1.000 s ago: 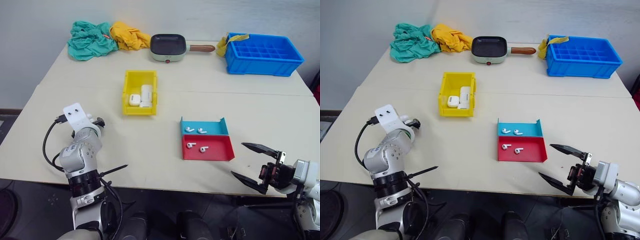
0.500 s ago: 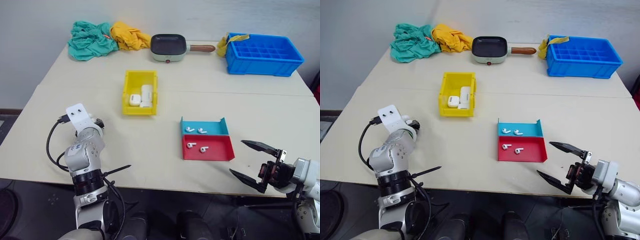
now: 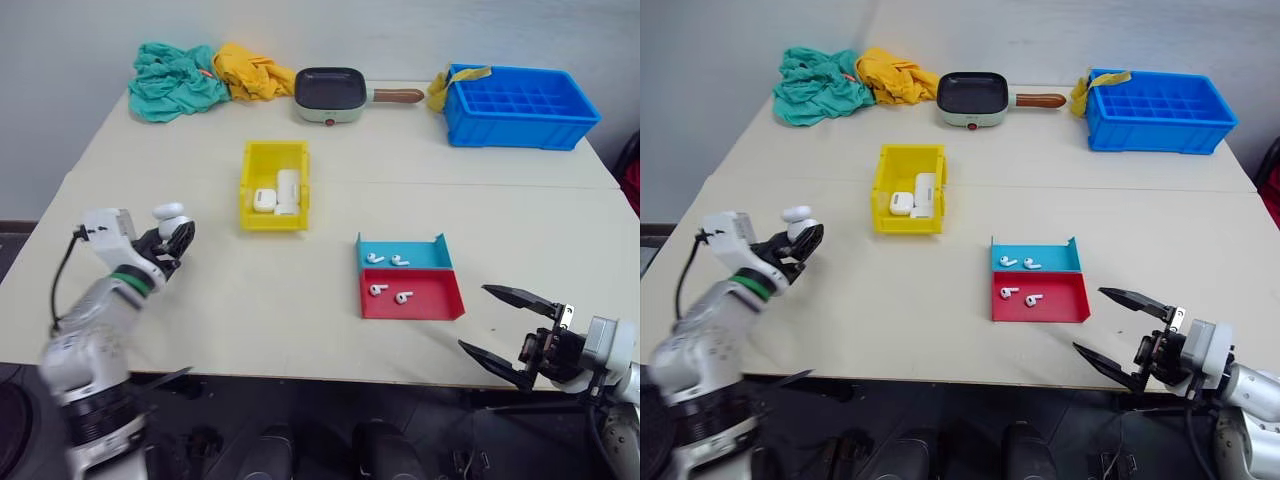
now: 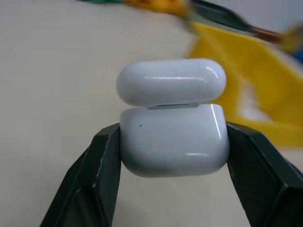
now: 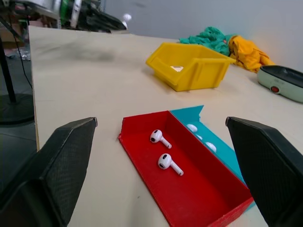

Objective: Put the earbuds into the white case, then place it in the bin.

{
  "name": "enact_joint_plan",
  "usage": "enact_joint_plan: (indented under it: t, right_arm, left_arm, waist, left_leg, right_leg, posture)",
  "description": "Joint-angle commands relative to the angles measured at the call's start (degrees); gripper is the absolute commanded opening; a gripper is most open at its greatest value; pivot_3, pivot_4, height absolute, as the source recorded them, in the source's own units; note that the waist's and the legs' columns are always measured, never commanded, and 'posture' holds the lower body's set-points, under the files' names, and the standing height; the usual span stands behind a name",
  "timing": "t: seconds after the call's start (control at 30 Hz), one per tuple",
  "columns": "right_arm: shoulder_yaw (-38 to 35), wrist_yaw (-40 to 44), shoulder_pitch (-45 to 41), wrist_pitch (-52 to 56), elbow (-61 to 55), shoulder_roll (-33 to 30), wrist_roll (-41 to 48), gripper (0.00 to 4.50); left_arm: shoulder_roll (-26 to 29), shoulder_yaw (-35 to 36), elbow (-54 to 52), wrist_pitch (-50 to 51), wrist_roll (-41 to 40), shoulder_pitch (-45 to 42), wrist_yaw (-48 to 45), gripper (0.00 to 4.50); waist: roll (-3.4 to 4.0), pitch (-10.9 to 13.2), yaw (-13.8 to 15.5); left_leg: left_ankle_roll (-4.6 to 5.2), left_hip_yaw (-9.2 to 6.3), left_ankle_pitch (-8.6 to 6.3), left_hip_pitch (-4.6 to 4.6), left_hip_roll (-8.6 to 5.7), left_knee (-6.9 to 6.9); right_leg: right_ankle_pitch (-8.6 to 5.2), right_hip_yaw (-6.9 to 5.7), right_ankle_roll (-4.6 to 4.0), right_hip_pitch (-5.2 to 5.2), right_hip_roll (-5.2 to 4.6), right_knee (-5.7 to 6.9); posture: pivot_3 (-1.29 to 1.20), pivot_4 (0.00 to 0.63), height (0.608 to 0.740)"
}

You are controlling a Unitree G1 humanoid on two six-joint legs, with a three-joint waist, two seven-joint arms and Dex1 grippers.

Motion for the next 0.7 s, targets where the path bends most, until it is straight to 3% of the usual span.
enact_joint_plan:
  t: [0.03, 0.13, 0.27, 0.47, 0.6, 0.7]
  right_arm:
    - [-3.6, -2.6, 2.4, 4.2, -4.9, -2.4, 2.1, 4.50]
    - [-7.9, -7.6, 7.5, 11.0, -9.2, -5.0, 1.3, 4.50]
    - [-14.0, -13.1, 18.0, 20.8, -13.7, -8.8, -4.5, 4.50]
    - [-17.4, -12.8, 28.8, 21.6, -12.5, -10.2, -15.8, 4.50]
    - [-20.0, -10.4, 29.6, 21.5, -10.9, -10.4, -15.1, 4.50]
    - [-21.9, -9.6, 25.8, 27.9, -15.2, -13.9, -10.6, 4.50]
  left_arm:
    - [2.7, -2.7, -1.9, -9.1, -3.9, -0.5, -15.2, 2.80]
    - [-0.4, -7.3, -2.9, -17.0, -7.0, -2.5, -26.0, 2.80]
    - [-7.2, -15.6, -3.0, -18.8, -10.1, -4.8, -30.4, 2.80]
    - [-18.3, -27.6, 2.4, -34.1, -3.2, -2.4, -38.7, 2.80]
    - [-22.9, -31.4, 6.2, -40.0, -1.4, -2.2, -40.1, 2.80]
    - [-24.5, -32.1, 7.5, -41.4, -2.6, -2.5, -41.0, 2.80]
  waist:
    - [0.05, 0.0, 0.6]
    - [0.06, 0.0, 1.2]
    - [0.08, 0.0, 1.7]
    - [0.09, -0.1, 0.8]
    - [0.07, 0.0, 0.1]
    - [0.11, -0.1, -0.3]
  left_leg:
    - [0.04, -0.06, 0.02, -0.01, -0.03, 0.01]
    - [0.09, -0.21, 0.02, -0.08, -0.12, 0.01]
    - [0.19, -0.23, -0.07, -0.17, -0.14, -0.03]
    - [0.20, -0.02, -0.06, -0.13, -0.11, -0.03]
    - [0.25, 0.03, -0.01, -0.13, -0.11, -0.02]
    - [0.24, 0.11, 0.00, -0.04, -0.05, -0.03]
  right_leg:
    - [0.00, -0.02, 0.00, 0.09, -0.02, -0.14]
    - [0.01, -0.04, 0.01, 0.12, -0.08, -0.19]
    - [0.02, -0.06, 0.02, 0.07, -0.04, -0.26]
    - [0.02, 0.00, 0.05, 0.11, 0.08, -0.31]
    - [0.03, 0.08, 0.06, 0.13, 0.09, -0.35]
    - [0.03, 0.15, 0.06, 0.14, 0.13, -0.30]
  posture:
    - [0.00, 0.150, 0.740]
    - [0.00, 0.150, 0.740]
    - [0.00, 0.150, 0.740]
    - [0.00, 0.150, 0.740]
    - [0.00, 0.150, 0.740]
    - [0.00, 0.150, 0.740]
